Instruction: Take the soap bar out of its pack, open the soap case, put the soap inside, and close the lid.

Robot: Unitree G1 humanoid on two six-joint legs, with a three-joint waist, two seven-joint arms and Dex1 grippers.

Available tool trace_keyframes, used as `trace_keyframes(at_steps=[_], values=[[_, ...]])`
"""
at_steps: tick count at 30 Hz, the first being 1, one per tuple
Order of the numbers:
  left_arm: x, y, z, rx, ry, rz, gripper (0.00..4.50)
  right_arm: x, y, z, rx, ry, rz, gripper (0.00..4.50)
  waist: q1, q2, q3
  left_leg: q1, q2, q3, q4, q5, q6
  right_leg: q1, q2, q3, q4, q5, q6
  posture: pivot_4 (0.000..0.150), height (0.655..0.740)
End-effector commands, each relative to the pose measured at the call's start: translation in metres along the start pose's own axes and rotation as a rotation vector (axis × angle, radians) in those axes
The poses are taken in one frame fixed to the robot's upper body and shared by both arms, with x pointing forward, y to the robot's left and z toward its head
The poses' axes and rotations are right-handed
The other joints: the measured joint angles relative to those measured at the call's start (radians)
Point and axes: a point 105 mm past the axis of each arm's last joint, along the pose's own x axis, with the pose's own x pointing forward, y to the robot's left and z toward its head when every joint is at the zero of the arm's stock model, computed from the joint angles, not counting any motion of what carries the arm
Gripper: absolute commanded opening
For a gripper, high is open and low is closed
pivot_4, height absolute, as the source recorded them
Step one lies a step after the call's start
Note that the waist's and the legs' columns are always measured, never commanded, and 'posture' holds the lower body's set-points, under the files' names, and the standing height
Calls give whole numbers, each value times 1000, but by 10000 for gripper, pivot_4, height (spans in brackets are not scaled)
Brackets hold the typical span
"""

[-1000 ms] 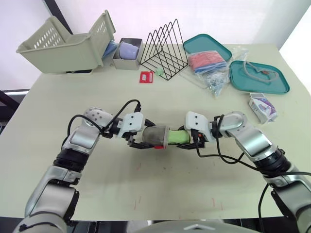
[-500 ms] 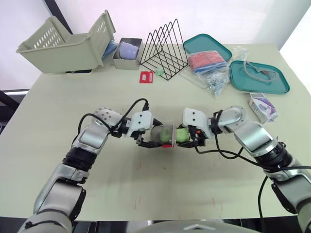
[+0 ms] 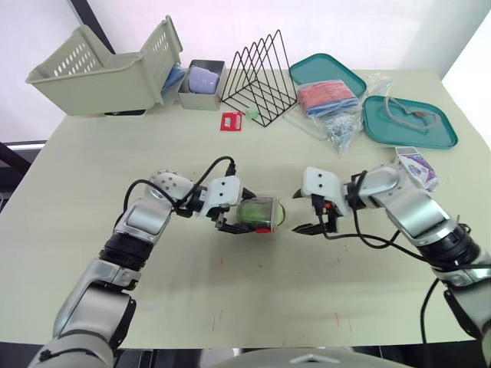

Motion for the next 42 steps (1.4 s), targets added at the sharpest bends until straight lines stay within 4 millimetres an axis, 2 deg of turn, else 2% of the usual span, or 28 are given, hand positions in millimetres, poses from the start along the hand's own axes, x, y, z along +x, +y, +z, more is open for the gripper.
trace_keyframes(at_steps=[1,3,4,5,6,11,12,13,25,32,38,41,42], values=[[-2,2,11,48,-15,6,34602,-9,-15,4,-30,-26,-89,44621,-1,0,0,0,0,0,0,0,0,0,0,0,0,0,0,1500,7400],[-3,2,11,45,-17,9,34602,-7,-15,10,-37,-68,-80,44621,-4,0,0,0,0,0,0,0,0,0,0,0,0,0,0,1500,7400],[-3,3,11,45,-17,12,34602,-5,-14,12,-33,-88,-73,39341,-5,0,0,0,0,0,0,0,0,0,0,0,0,0,0,1500,7400],[-3,3,11,47,-17,15,34602,-1,-12,13,-27,-103,-65,37902,-5,0,0,0,0,0,0,0,0,0,0,0,0,0,0,1500,7400],[-3,3,12,47,-19,17,34602,2,-10,13,-23,-111,-58,31585,-4,0,0,0,0,0,-1,0,0,0,0,0,0,0,0,1500,7400],[-3,3,13,45,-26,21,34602,14,1,6,-15,-102,-21,8986,3,0,0,-1,0,0,0,0,0,0,0,0,0,0,0,1500,7400],[-3,3,13,44,-25,21,34602,16,2,6,-16,-99,-18,2720,2,0,0,-1,0,0,0,0,0,0,0,0,0,0,0,1500,7400],[-3,3,13,44,-24,21,34602,17,2,6,-17,-97,-15,1219,1,0,0,-1,0,0,0,0,0,0,0,0,0,0,0,1500,7400],[-2,4,13,54,-14,23,34602,23,5,22,-62,-127,6,1219,-1,0,0,0,0,0,0,0,0,0,0,0,0,0,0,1500,7400],[1,6,13,61,-9,25,34602,22,5,22,-75,-121,3,1219,-1,0,0,0,0,0,0,0,0,0,0,0,0,0,0,1500,7400],[0,11,14,69,-19,51,34602,14,-5,5,-68,-82,-57,1219,0,0,0,-1,0,0,0,0,0,0,0,0,0,0,0,1500,7400],[-2,13,12,73,-21,66,34602,3,-8,-6,18,-87,-54,1219,0,0,0,0,0,0,0,0,0,0,0,0,0,0,0,1500,7400],[-2,13,11,73,-21,70,34602,-3,-9,-9,68,-100,-47,3462,0,0,0,0,0,0,0,0,0,0,0,0,0,0,0,1500,7400]])
